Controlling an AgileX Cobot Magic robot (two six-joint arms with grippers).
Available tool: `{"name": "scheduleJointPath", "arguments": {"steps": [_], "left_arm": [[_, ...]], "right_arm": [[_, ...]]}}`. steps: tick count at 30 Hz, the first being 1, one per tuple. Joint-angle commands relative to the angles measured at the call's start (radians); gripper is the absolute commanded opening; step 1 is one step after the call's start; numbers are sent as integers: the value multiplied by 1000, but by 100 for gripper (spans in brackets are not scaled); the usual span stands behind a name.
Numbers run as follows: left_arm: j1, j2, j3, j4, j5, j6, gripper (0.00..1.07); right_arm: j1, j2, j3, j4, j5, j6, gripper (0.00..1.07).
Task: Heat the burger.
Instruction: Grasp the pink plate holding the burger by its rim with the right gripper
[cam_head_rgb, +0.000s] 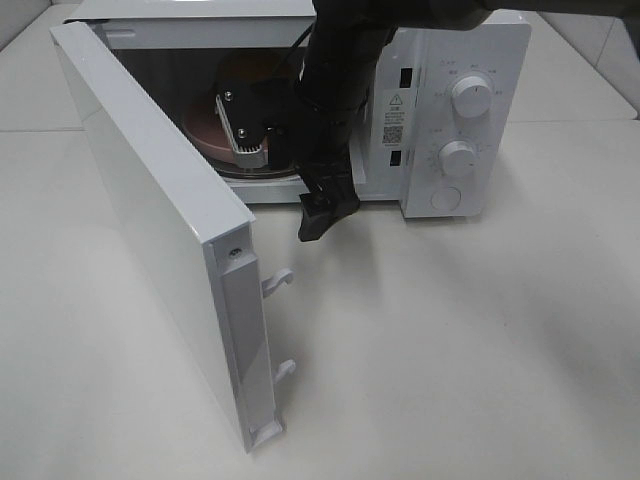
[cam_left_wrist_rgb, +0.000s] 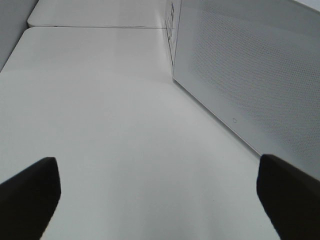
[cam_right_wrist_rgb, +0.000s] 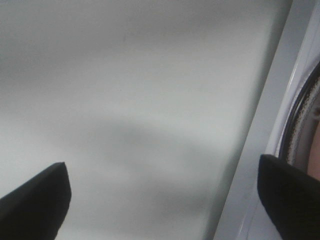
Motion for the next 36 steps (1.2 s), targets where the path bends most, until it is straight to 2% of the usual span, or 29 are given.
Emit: {"name": "scheduleJointPath", "arguments": {"steps": [1,4,14,36], "left_arm": [[4,-15,4,-2,-13,-7,100],[4,-15,4,-3,-13,-7,100],[4,-15,4,-3,-13,-7,100],[4,-15,4,-3,-13,-7,100]], "right_arm": [[2,31,-47,-12,36,33,99],[2,70,-116,-39,71,78,99],[2,126,-208,-46,81,97,99],[0,137,-222,-27,28,101,99]]}}
